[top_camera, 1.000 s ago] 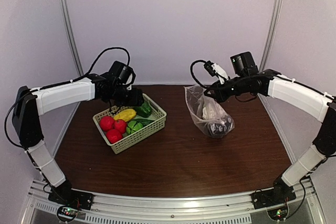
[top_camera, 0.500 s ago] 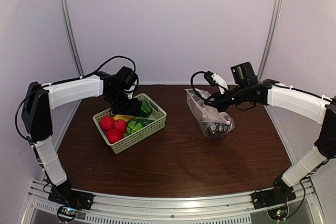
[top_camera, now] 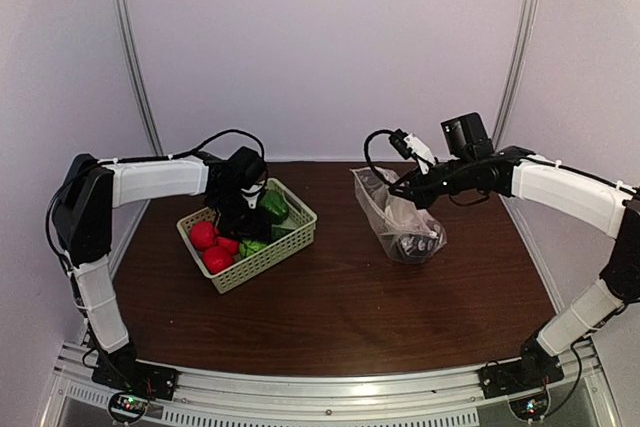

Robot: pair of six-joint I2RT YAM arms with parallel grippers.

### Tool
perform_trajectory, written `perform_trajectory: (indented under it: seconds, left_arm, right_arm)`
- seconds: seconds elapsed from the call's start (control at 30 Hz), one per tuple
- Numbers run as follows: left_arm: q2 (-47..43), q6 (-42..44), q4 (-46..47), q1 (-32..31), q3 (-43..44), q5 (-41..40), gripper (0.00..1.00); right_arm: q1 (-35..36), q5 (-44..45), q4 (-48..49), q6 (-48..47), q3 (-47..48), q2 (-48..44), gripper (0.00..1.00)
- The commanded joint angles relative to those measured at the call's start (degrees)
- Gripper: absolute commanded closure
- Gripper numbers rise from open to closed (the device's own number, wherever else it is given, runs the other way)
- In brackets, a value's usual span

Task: Place the food in the zip-top bag and seal the zipper
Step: Pick up the fake fruit from the bin.

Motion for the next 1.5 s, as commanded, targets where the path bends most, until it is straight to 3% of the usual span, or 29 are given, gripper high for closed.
perform_trajectory:
  seconds: [0.0,0.3,0.7,0.87,1.03,1.23,1.47]
  left_arm:
    - [2.1,-0.1,0.3,0.1,-1.8,3.3,0.29]
    - [-1.2,0.9,0.3,0.1,-0.3,3.9,0.47]
    - [-13.5,1.0,2.1,0.0,5.9,1.1,0.53]
    - [-21.3,-1.2,15.8,-0.4,1.3,10.1,0.54]
    - [-23.5,-9.2,32.4,-2.0,-3.4,20.9,0.57]
    - [-21.0,-12.9,41.4,-9.0,-2.0,17.7,0.58]
    - [-14.2,-24.2,52.8,-12.4,-1.5,13.0,0.61]
  right_arm:
    - [-0.3,0.3,-2.7,0.2,4.5,-1.4,1.00]
    - [-0.3,3.9,-7.8,-1.5,8.8,-2.5,1.00]
    - [-0.2,6.3,-11.0,-2.2,11.2,-1.2,1.00]
    - [0.2,6.7,-12.0,-1.2,12.6,-0.3,1.00]
    - [1.0,8.0,-14.4,0.3,16.0,1.7,1.00]
    - [1.5,8.8,-15.7,3.1,20.3,5.5,1.00]
    - [1.6,8.4,-15.2,7.4,23.5,8.9,1.00]
